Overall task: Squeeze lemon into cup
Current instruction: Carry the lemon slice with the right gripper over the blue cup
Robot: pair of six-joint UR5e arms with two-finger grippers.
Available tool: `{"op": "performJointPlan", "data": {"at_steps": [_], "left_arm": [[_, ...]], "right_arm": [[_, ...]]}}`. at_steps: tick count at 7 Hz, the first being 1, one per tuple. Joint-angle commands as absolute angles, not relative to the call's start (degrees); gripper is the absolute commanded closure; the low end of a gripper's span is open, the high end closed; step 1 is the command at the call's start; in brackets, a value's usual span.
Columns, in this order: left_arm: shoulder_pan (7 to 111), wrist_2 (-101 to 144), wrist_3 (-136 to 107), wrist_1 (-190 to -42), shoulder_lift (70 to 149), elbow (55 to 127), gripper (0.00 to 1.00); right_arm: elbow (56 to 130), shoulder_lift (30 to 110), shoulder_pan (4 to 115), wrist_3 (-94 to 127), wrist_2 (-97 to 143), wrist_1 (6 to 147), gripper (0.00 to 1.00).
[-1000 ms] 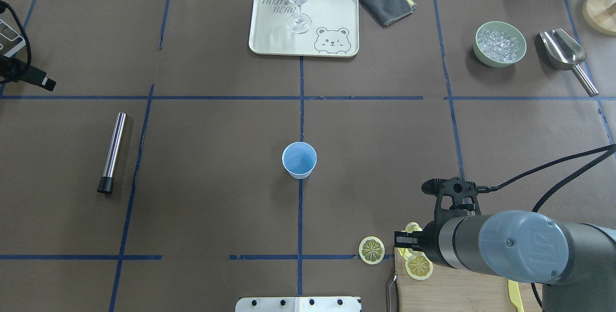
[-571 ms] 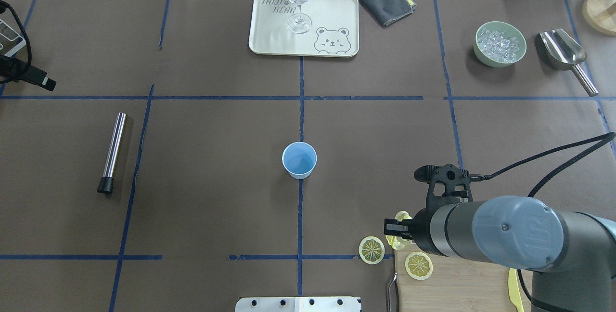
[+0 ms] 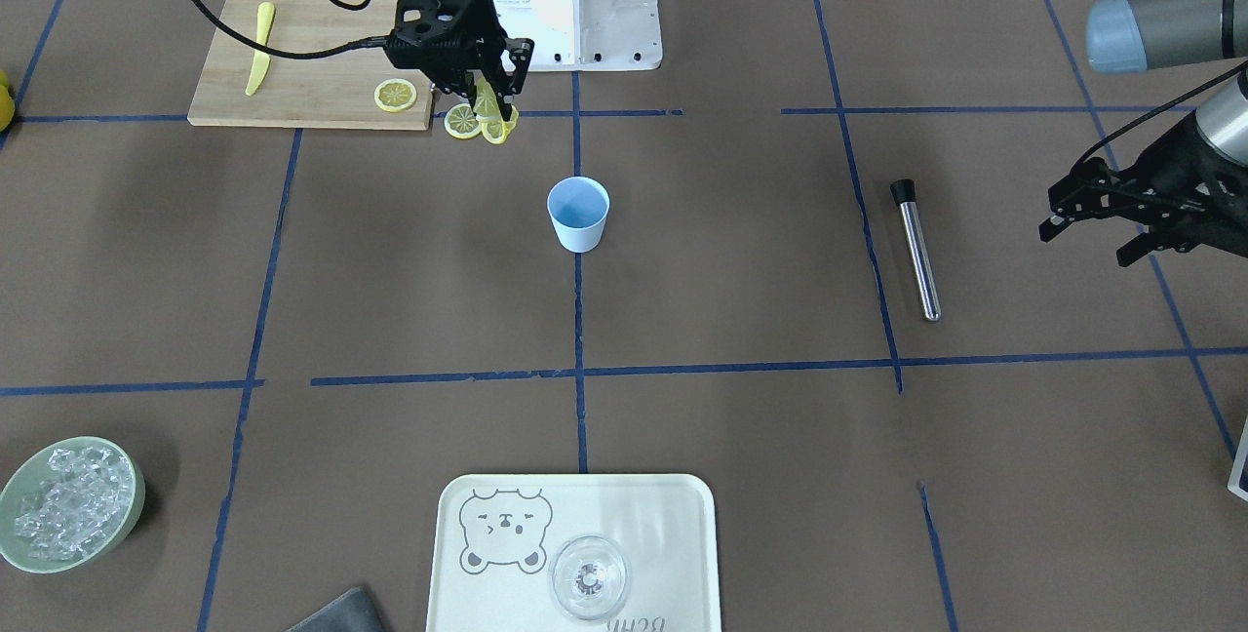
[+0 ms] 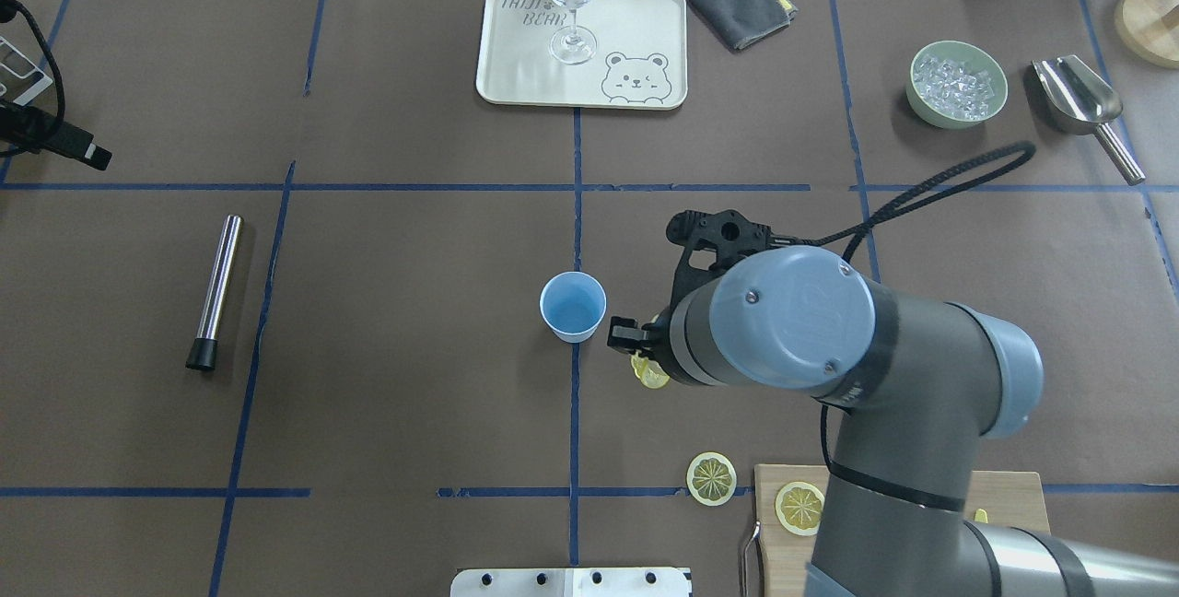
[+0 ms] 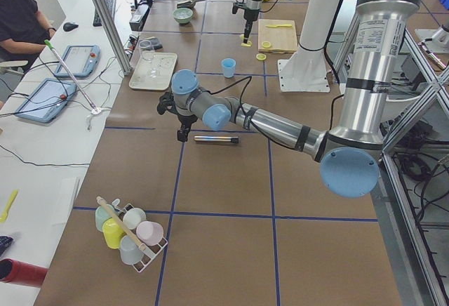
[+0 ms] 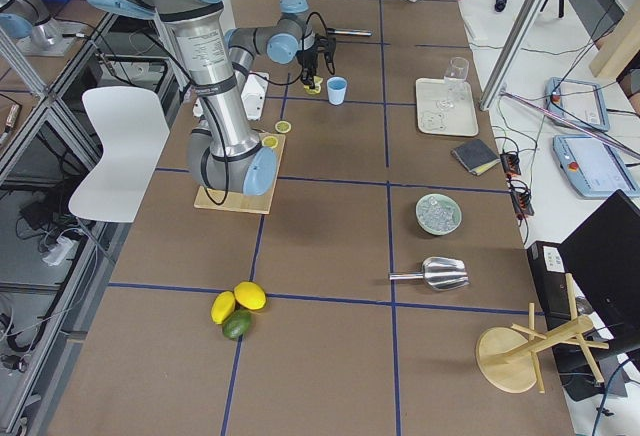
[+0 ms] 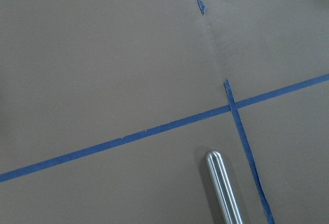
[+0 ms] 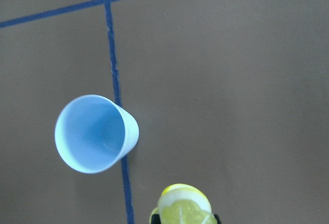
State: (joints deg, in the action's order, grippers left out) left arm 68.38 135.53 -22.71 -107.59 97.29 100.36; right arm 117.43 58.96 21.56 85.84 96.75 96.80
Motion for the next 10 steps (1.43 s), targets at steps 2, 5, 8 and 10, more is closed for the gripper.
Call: {"op": "performJointPlan", "data": {"at_steps": [2,5,8,10], "left_arm": [[68.38,135.53,-22.68,-107.58,97.82,100.02,0.00],[68.47,135.44,-22.68,-107.58,97.82,100.02,0.00],[68.38,135.53,-22.68,-107.58,98.26,99.84,0.00],[68.38,135.53,-22.59,-107.58,98.35,99.76,0.00]], "right_arm": [[107.79,50.21,25.04,85.78,96.59,94.76,0.63],[100.38,46.76,25.31,86.22,96.59,90.09,0.63],[99.93,47.28,25.22,86.31,97.29,90.53,0.61],[99.41,47.02,25.14,86.31,97.73,90.44,0.42]]}}
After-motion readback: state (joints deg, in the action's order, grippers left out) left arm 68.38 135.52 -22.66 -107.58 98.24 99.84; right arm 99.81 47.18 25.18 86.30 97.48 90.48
